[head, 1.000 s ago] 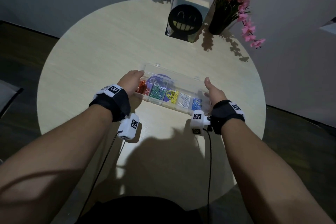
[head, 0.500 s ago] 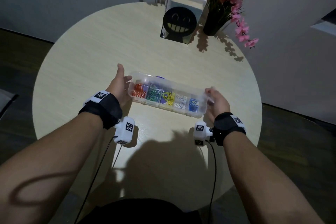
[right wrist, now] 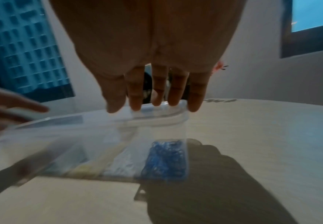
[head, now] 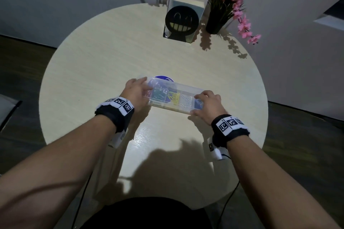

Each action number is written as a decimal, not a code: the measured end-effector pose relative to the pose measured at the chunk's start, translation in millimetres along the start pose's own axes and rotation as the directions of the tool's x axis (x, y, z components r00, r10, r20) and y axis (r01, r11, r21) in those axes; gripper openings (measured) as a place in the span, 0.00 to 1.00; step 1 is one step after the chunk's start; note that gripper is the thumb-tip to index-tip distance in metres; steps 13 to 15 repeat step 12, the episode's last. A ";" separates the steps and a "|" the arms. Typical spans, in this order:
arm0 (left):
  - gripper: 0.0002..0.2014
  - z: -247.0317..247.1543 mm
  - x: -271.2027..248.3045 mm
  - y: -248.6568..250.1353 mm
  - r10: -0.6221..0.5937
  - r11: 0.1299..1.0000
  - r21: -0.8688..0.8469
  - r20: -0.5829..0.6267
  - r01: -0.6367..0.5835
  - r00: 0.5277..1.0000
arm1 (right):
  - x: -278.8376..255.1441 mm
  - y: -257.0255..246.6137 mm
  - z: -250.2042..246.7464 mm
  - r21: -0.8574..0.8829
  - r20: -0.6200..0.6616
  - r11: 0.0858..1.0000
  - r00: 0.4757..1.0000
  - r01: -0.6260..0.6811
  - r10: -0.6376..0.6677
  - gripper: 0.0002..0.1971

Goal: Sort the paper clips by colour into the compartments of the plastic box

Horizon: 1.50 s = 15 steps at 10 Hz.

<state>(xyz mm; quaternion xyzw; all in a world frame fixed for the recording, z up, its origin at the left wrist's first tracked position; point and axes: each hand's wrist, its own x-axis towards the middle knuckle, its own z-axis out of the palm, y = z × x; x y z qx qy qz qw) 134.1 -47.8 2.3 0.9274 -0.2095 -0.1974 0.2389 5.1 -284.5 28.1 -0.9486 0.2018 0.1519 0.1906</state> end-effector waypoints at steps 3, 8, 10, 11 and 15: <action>0.26 2.4 -3.5 1.4 0.055 0.972 0.224 0.057 -0.067 0.997 | -5.2 0.1 22.2 -0.130 -0.077 0.991 0.997 -0.029 0.019 0.27; 0.48 7.4 15.1 26.8 -0.076 0.915 0.403 0.162 0.005 0.984 | 25.6 -18.8 11.1 -0.213 -0.018 0.975 0.998 -0.063 0.061 0.38; 0.44 4.0 16.1 32.4 -0.128 0.933 0.355 0.192 0.052 0.973 | 24.3 -23.1 5.2 -0.203 -0.022 0.976 0.997 -0.074 0.071 0.38; 0.39 -9.2 9.8 38.8 -0.083 0.948 0.317 0.140 0.035 0.987 | 15.7 -28.9 -2.5 -0.139 -0.088 0.989 0.995 -0.055 0.043 0.36; 0.32 -21.5 3.0 42.6 -0.033 0.969 0.246 0.073 0.014 0.997 | 8.6 -37.5 -10.7 -0.071 -0.157 0.996 0.987 -0.046 0.034 0.31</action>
